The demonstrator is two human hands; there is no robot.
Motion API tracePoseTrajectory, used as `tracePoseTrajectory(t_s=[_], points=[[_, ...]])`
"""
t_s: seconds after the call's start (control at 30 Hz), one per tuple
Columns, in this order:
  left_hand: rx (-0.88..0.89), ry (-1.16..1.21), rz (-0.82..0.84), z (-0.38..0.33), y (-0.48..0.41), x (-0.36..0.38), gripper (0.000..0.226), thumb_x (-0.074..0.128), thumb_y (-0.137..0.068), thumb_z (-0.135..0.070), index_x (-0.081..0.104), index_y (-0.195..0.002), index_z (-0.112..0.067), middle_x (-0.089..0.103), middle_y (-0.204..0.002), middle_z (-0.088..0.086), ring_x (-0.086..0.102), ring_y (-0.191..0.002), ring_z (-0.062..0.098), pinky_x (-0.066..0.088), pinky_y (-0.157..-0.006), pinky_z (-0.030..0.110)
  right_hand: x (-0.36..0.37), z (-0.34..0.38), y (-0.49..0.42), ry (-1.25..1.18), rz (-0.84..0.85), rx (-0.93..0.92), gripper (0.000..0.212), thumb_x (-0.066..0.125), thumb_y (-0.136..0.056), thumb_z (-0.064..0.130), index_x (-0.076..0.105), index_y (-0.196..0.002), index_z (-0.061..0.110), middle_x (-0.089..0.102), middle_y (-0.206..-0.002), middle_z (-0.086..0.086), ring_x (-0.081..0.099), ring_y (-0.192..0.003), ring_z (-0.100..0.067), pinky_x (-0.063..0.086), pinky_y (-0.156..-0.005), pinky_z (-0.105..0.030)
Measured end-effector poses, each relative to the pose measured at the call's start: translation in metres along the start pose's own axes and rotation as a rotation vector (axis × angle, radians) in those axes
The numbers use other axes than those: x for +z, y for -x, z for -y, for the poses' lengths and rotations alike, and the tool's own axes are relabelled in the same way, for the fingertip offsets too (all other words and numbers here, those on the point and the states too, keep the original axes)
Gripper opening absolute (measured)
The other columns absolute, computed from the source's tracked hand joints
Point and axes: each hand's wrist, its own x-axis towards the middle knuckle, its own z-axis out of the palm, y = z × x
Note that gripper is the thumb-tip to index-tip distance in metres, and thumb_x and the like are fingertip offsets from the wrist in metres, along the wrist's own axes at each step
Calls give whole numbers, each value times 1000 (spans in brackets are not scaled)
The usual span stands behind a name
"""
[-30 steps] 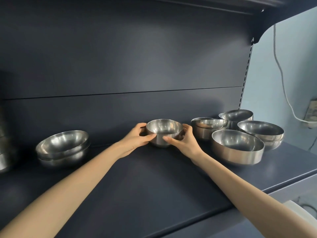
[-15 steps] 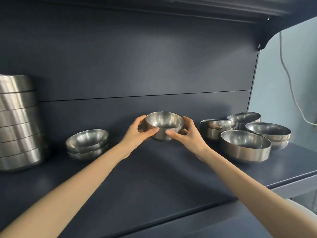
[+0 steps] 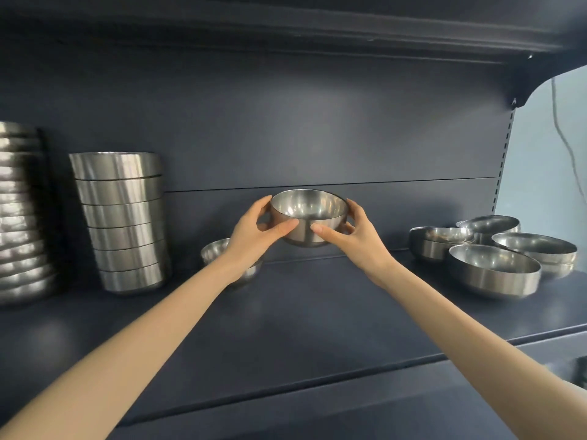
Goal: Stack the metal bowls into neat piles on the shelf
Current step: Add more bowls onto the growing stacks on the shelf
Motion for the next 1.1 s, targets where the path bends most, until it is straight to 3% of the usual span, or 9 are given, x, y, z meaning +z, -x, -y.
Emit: tracePoseTrajectory(t_s=[0.13,0.2,0.3,0.43,0.57,0.7,0.87,0.97,1.1], points=[[32,-66,-33,-15,16,-35,80,77,-74,-44,41,-142,-21,48,-143,-5,49,-127,11,43,-107,39,30,20,7,-10,29,-13,57,78,-79,30,42,-124,31,57,-115,25,59,-106,4,46,-73,-4],[49,-91,-33,-23,23,-54,81,79,-70,-48,45,-138,-21,52,-138,-6,51,-125,8,44,-106,37,47,29,9,-34,37,-26,62,78,-78,33,45,-130,26,59,-119,20,61,-108,1,47,-76,-8],[61,-130,-30,-34,33,-82,72,79,-75,-34,45,-137,-21,53,-135,-6,58,-117,10,47,-102,33,72,44,9,-55,51,-42,71,78,-76,38,44,-136,22,60,-124,14,61,-111,-5,47,-81,-14],[118,-192,-46,-51,40,-120,70,77,-77,-34,45,-137,-21,55,-133,-6,60,-115,13,48,-100,33,104,66,8,-76,79,-71,62,76,-80,33,46,-133,21,62,-120,14,61,-106,2,47,-72,-6],[144,-262,-69,-72,43,-156,85,75,-74,-44,37,-146,-20,49,-140,-3,54,-122,15,46,-104,37,133,92,0,-80,99,-109,70,78,-79,29,40,-138,18,58,-121,12,56,-104,6,46,-71,-3],[167,-305,-126,-92,39,-187,71,72,-83,-31,39,-144,-20,50,-122,-17,50,-115,5,42,-86,7,161,116,-15,-72,110,-142,83,81,-75,33,36,-143,16,54,-130,8,54,-113,-3,44,-78,-8],[132,-287,-215,-104,23,-219,70,72,-83,-33,41,-142,-14,50,-133,-7,51,-123,10,41,-94,17,190,142,-46,-36,136,-154,115,84,-56,59,30,-148,16,52,-138,5,50,-125,-11,42,-103,-27],[130,-271,-245,-100,6,-236,52,74,-82,-33,57,-127,-14,62,-126,-3,55,-120,9,46,-101,25,203,152,-67,-12,152,-176,106,83,-63,54,31,-147,15,50,-138,5,47,-127,-13,40,-103,-27],[130,-245,-319,-94,-14,-253,55,75,-80,-36,57,-129,-18,61,-127,-5,54,-120,6,45,-105,34,220,160,-93,18,190,-182,99,81,-69,51,31,-145,13,46,-138,6,44,-126,-12,38,-99,-25]])
